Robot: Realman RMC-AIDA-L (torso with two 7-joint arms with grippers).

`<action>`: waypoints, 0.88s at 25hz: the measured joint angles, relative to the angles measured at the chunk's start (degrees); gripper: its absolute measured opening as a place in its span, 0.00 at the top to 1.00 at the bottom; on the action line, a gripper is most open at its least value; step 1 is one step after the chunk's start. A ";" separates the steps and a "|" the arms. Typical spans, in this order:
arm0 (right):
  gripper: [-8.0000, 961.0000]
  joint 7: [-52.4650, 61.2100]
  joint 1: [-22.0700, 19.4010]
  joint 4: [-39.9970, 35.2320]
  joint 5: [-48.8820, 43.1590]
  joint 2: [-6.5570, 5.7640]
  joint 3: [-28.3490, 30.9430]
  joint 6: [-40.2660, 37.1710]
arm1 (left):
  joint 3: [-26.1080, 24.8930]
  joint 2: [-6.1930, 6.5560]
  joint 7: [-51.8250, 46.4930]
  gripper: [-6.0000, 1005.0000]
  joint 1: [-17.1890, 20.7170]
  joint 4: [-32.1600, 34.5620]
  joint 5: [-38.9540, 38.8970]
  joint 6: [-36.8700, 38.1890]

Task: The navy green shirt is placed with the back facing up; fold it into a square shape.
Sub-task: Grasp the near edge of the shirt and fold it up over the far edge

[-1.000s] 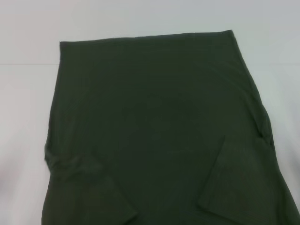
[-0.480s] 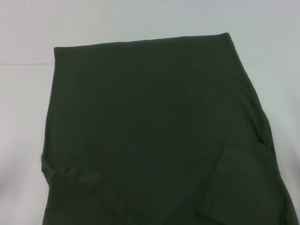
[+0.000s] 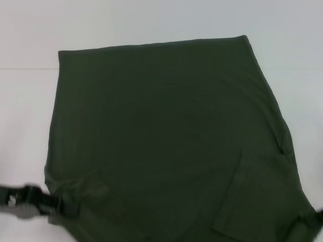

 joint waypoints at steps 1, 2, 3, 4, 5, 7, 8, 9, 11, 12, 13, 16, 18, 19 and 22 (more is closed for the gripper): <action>0.97 -0.26 0.00 0.17 1.28 -0.37 1.67 0.09 | -1.80 0.04 0.00 0.96 -0.09 0.14 -0.41 -0.41; 0.97 -0.58 0.00 0.22 2.33 -0.52 3.04 0.20 | -3.71 0.12 0.08 0.96 -0.18 0.21 -0.90 -0.91; 0.97 -0.89 0.00 0.26 3.31 -0.65 4.56 0.37 | -5.12 0.25 0.18 0.96 -0.23 0.27 -1.25 -1.35; 0.97 -1.20 0.00 0.26 4.01 -0.69 5.81 0.85 | -6.18 0.33 0.31 0.96 -0.25 0.29 -1.67 -1.77; 0.97 -1.49 0.00 0.26 4.52 -0.69 6.90 1.45 | -7.47 0.43 0.52 0.96 -0.25 0.30 -2.59 -2.55; 0.97 -1.88 0.01 0.26 5.30 -0.57 8.65 2.92 | -8.73 0.48 0.66 0.96 0.00 0.30 -4.49 -3.83; 0.97 -1.99 0.01 0.25 5.74 -0.45 9.66 4.10 | -9.34 0.48 0.78 0.96 0.27 0.25 -6.15 -4.68; 0.97 -2.09 0.01 0.25 6.14 -0.36 10.46 5.39 | -9.76 0.48 0.88 0.96 0.48 0.08 -7.33 -5.34; 0.97 -2.33 0.00 0.54 7.27 -0.24 11.91 7.81 | -10.77 0.49 1.22 0.96 1.02 -0.50 -10.47 -7.24; 0.97 -2.51 -0.01 0.96 8.23 -0.23 12.50 8.83 | -11.04 0.50 1.37 0.96 1.18 -0.77 -11.30 -7.95; 0.97 -2.66 -0.04 1.34 9.34 -0.23 12.96 9.83 | -11.24 0.50 1.60 0.96 1.35 -1.13 -12.29 -8.93; 0.97 -3.15 -0.34 2.42 13.06 -0.21 13.73 13.20 | -11.36 0.03 2.66 0.96 1.57 -1.57 -14.33 -12.15; 0.97 -3.74 -0.75 3.71 15.76 -0.11 13.90 16.33 | -11.37 -0.60 3.61 0.96 1.62 -1.77 -15.46 -14.19; 0.97 -4.06 -0.90 4.40 16.90 -0.08 13.95 17.74 | -11.37 -0.99 4.26 0.96 1.63 -2.10 -16.14 -15.28; 0.97 -5.87 -1.23 8.17 20.74 -0.06 14.01 22.89 | -11.39 -1.96 6.37 0.96 1.63 -3.54 -18.10 -19.14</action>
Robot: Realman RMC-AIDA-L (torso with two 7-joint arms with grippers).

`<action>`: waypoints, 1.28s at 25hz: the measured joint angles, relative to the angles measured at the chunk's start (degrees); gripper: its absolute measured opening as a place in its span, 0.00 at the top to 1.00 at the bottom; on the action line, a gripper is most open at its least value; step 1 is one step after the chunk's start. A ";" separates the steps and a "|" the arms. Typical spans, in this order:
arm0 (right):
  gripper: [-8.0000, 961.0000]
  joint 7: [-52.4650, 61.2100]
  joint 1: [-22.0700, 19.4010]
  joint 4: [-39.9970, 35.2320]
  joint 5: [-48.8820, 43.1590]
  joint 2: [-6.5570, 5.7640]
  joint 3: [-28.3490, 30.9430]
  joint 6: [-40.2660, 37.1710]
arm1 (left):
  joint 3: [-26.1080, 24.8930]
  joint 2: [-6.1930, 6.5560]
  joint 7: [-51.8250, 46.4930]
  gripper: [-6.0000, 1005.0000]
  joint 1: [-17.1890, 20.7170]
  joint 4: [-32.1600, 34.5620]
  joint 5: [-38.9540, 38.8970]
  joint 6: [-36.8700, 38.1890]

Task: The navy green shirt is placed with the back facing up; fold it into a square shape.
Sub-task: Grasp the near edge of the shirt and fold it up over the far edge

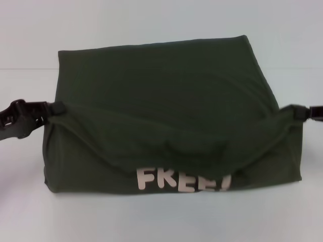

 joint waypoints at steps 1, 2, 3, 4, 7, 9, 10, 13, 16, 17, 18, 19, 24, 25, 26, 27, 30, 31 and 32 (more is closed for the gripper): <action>0.97 -0.59 -0.04 1.18 0.81 0.06 0.01 1.77 | 0.00 -0.30 0.71 0.96 0.02 -0.53 -0.63 -1.40; 0.97 -1.24 -0.07 2.24 1.57 0.16 0.00 3.45 | -0.01 -0.60 1.50 0.96 0.04 -0.96 -1.14 -2.76; 0.97 -1.86 -0.07 3.37 2.04 0.41 0.01 5.66 | -0.02 -0.95 2.35 0.96 0.04 -1.39 -1.54 -4.18; 0.97 -2.24 -0.04 4.09 2.18 0.69 0.00 7.45 | -0.02 -1.14 2.92 0.96 0.03 -1.68 -1.68 -5.09; 0.97 -3.73 0.12 5.98 2.85 1.47 -0.10 12.48 | 0.14 -1.84 5.09 0.96 -0.32 -2.54 -2.10 -8.70; 0.97 -4.99 0.43 7.25 3.53 1.91 -0.26 15.05 | 0.36 -2.35 6.42 0.96 -0.65 -2.71 -2.36 -10.86; 0.97 -5.52 0.66 7.79 3.71 2.18 -0.29 16.10 | 0.44 -2.67 7.09 0.96 -0.89 -2.75 -2.42 -11.94; 0.97 -6.49 1.15 8.39 3.94 3.06 -0.09 19.30 | 0.46 -3.81 9.81 0.96 -1.81 -2.83 -2.52 -15.48; 0.97 -7.70 1.23 8.42 5.66 3.96 -0.25 22.45 | 0.52 -4.12 10.75 0.96 -2.31 -3.07 -2.53 -17.09; 0.97 -8.25 1.23 8.45 6.50 4.24 -0.25 23.52 | 0.52 -4.23 11.20 0.96 -2.59 -3.23 -2.54 -18.01; 0.97 -8.79 1.23 8.52 7.33 4.50 -0.22 24.36 | 0.53 -4.34 11.68 0.96 -2.88 -3.39 -2.55 -18.96; 0.97 -9.35 1.20 8.62 8.23 4.68 -0.12 25.18 | 0.53 -4.37 11.94 0.96 -3.06 -3.49 -2.56 -19.49; 0.97 -11.50 1.47 11.56 11.67 4.76 -0.43 29.24 | 0.58 -4.72 13.81 0.96 -4.25 -4.44 -2.59 -23.45; 0.97 -11.89 1.79 12.50 11.88 4.71 -0.56 30.60 | 0.60 -4.95 14.58 0.96 -4.59 -4.84 -2.59 -24.72; 0.97 -12.31 2.15 13.44 11.93 4.70 -0.64 31.80 | 0.61 -5.09 14.96 0.96 -4.77 -5.10 -2.59 -25.43; 0.97 -12.74 2.47 14.12 11.96 4.71 -0.66 32.97 | 0.59 -5.23 15.30 0.96 -4.95 -5.33 -2.60 -26.24; 0.97 -14.10 3.23 15.33 12.06 5.06 -0.69 35.61 | 0.58 -5.77 16.43 0.96 -5.62 -5.90 -2.72 -29.33; 0.97 -14.31 3.39 15.49 12.13 5.12 -0.69 35.91 | 0.60 -5.90 16.68 0.96 -5.80 -5.98 -2.79 -30.11; 0.97 -14.66 3.60 15.71 12.29 5.18 -0.69 36.32 | 0.58 -5.96 16.95 0.96 -5.96 -6.00 -2.88 -30.81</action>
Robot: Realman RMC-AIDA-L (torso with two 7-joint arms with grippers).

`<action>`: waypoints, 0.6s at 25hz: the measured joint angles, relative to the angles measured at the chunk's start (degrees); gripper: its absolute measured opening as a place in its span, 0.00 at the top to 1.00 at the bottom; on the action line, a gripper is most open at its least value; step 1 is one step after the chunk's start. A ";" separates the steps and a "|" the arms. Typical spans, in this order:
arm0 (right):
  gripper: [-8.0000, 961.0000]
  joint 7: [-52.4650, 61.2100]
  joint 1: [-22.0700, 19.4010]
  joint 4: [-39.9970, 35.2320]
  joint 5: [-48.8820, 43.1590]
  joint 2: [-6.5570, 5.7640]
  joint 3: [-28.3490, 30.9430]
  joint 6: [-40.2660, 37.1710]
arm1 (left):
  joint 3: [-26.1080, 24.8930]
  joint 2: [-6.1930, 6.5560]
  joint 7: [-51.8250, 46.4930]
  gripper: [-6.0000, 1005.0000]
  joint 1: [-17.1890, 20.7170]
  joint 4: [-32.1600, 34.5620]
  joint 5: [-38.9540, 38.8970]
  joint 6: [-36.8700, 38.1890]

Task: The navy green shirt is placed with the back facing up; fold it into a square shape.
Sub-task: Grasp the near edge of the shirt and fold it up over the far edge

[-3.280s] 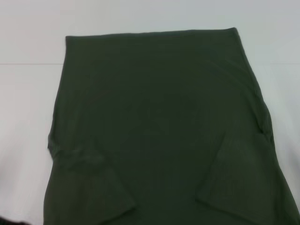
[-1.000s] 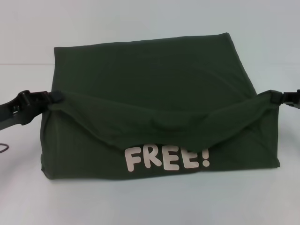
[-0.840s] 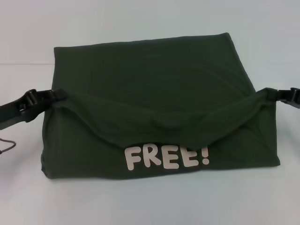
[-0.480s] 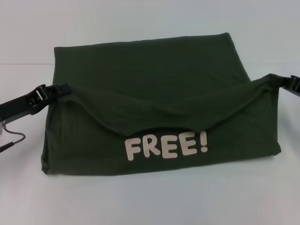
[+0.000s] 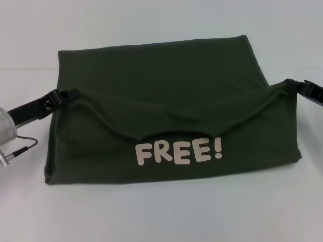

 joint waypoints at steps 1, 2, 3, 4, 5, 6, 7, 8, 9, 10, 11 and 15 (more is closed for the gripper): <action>0.97 -0.11 0.13 0.11 0.17 0.02 0.00 0.26 | -0.08 -0.03 0.20 0.96 -0.16 -0.02 -0.13 -0.57; 0.97 -0.20 0.23 0.18 0.34 0.03 0.00 0.47 | -0.18 -0.06 0.41 0.96 -0.34 -0.04 -0.32 -1.16; 0.97 -0.22 0.32 0.25 0.56 0.03 0.00 0.87 | -0.18 -0.07 0.60 0.96 -0.45 -0.07 -0.54 -1.56; 0.97 -0.34 0.43 0.45 0.67 0.03 0.00 1.23 | -0.14 -0.13 0.90 0.96 -0.63 -0.10 -0.90 -2.17; 0.97 -0.78 0.69 0.99 0.79 0.03 0.00 1.88 | -0.01 -0.30 1.22 0.96 -0.80 -0.16 -1.23 -2.75; 0.97 -0.78 0.69 0.99 0.79 0.03 0.00 1.88 | 0.07 -0.50 1.59 0.96 -0.96 -0.18 -1.43 -3.28; 0.97 -1.16 0.86 1.41 0.87 0.02 0.00 2.23 | 0.11 -0.72 2.08 0.96 -1.18 -0.20 -1.61 -3.86; 0.97 -1.71 1.05 1.94 0.97 0.02 -0.01 2.52 | 0.11 -0.91 2.46 0.96 -1.34 -0.29 -1.63 -4.34; 0.97 -2.37 1.26 2.55 1.12 0.02 -0.01 3.01 | 0.11 -1.01 2.82 0.96 -1.51 -0.43 -1.64 -4.80; 0.97 -3.10 1.46 3.21 1.27 0.01 0.00 3.62 | 0.12 -1.11 3.13 0.96 -1.65 -0.56 -1.64 -5.26; 0.97 -3.76 1.65 3.84 1.34 0.01 -0.01 4.13 | 0.13 -1.24 3.36 0.96 -1.81 -0.69 -1.65 -5.74; 0.97 -5.53 2.15 5.37 1.74 0.02 -0.01 5.63 | 0.12 -1.50 4.12 0.96 -2.26 -0.81 -2.12 -6.93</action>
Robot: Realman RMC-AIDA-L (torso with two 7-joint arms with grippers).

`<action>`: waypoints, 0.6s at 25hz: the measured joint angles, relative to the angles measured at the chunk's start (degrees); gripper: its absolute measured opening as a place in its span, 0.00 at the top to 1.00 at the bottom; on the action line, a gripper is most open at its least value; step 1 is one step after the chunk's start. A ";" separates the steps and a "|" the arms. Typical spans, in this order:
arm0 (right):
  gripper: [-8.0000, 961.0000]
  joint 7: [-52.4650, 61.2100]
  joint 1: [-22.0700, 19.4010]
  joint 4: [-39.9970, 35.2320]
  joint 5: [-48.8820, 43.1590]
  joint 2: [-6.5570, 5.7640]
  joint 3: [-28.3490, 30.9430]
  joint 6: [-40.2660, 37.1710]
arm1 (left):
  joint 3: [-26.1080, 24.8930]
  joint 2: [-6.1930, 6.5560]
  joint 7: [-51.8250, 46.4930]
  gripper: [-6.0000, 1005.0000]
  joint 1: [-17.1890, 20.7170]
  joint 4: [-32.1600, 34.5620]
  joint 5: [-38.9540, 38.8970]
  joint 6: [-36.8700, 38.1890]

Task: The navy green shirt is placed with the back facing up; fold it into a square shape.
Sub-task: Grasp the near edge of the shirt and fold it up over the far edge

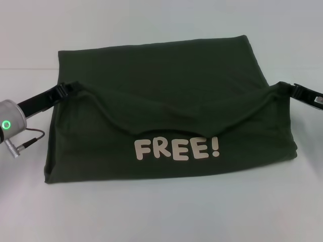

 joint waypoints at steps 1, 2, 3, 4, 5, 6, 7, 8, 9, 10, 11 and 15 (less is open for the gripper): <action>0.97 -0.15 0.02 0.00 0.32 0.00 0.00 0.10 | -0.02 -0.01 0.19 0.96 -0.06 0.00 -0.36 -0.08; 0.97 -0.24 0.03 0.01 0.67 0.00 0.00 0.10 | 0.00 -0.01 0.31 0.96 -0.11 0.03 -0.68 -0.15; 0.97 -0.37 0.03 0.01 1.05 0.00 0.00 0.10 | -0.01 -0.01 0.40 0.96 -0.12 0.09 -0.93 -0.21; 0.97 -0.53 0.04 0.01 1.42 0.00 0.00 0.08 | -0.02 0.00 0.49 0.96 -0.15 0.12 -1.07 -0.26; 0.97 -0.68 0.05 0.01 1.63 0.00 0.00 0.08 | -0.02 0.01 0.67 0.96 -0.21 0.12 -1.22 -0.33; 0.97 -0.80 0.06 0.01 1.79 0.00 0.00 0.08 | -0.02 0.01 0.85 0.96 -0.29 0.10 -1.30 -0.50; 0.97 -0.88 0.11 0.04 1.82 0.00 0.00 0.08 | -0.02 0.01 1.05 0.96 -0.40 0.01 -1.32 -0.81; 0.96 -1.13 0.19 0.17 1.84 -0.01 0.00 0.14 | -0.03 0.02 1.21 0.96 -0.47 -0.06 -1.34 -1.10; 0.95 -1.46 0.31 0.43 1.85 0.00 0.00 0.22 | -0.03 -0.02 1.43 0.96 -0.52 -0.11 -1.35 -1.55; 0.95 -1.83 0.47 0.76 1.85 0.00 0.00 0.48 | -0.03 -0.18 1.80 0.96 -0.54 -0.19 -1.36 -2.03; 0.94 -2.16 0.64 1.10 1.85 0.00 -0.01 0.77 | -0.02 -0.32 2.05 0.96 -0.54 -0.26 -1.36 -2.28; 0.91 -3.05 1.05 2.08 1.85 0.05 -0.40 2.06 | -0.01 -1.28 2.71 0.96 -0.56 -0.30 -1.36 -4.13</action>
